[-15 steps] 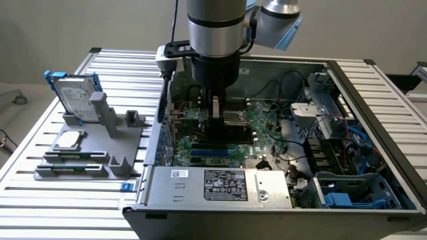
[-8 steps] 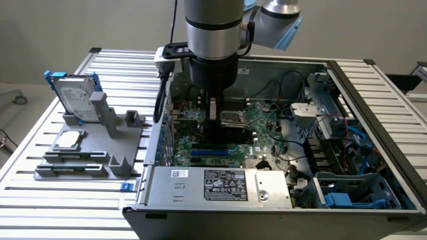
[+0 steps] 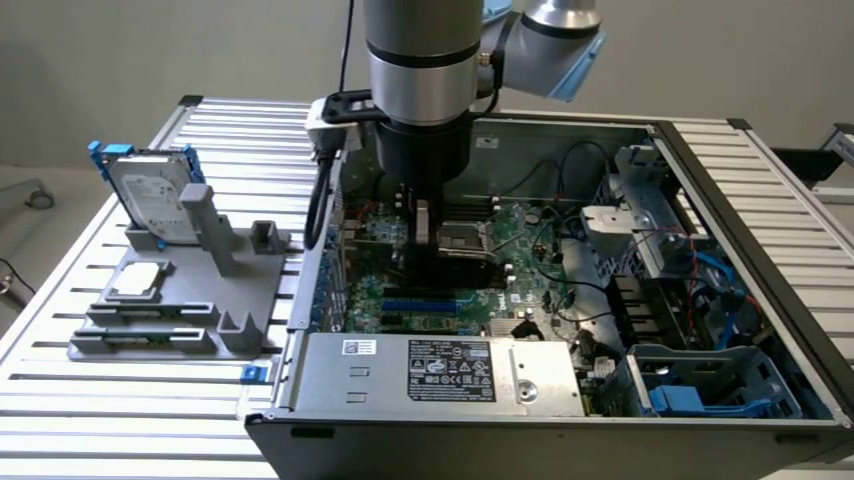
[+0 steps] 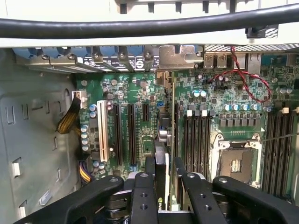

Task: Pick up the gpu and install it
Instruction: 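Insert the gpu into the slot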

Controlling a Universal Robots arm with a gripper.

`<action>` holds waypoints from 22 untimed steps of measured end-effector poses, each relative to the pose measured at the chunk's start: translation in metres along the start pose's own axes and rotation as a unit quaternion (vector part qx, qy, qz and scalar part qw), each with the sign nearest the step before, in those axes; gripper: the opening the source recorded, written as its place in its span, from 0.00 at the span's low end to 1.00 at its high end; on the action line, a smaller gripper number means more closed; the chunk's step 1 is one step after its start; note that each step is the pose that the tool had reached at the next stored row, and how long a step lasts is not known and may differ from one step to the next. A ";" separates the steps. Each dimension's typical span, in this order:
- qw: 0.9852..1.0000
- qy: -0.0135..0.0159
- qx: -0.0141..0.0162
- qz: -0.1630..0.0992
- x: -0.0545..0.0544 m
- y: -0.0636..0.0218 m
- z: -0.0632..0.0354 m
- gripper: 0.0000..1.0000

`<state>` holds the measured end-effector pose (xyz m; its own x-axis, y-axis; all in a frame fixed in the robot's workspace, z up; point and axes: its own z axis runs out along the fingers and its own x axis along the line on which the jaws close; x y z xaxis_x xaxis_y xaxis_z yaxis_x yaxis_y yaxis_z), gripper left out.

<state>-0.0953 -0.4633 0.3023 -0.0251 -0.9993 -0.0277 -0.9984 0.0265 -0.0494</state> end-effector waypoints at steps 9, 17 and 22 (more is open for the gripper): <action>1.000 0.000 0.000 0.005 0.001 0.0023 0.0057 0.27; 1.000 0.000 0.000 0.010 0.001 0.0026 0.0107 0.27; 1.000 0.001 0.000 0.011 0.001 0.0027 0.0137 0.27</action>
<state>-0.0974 -0.4642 0.2884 -0.0465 -0.9985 -0.0277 -0.9976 0.0478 -0.0494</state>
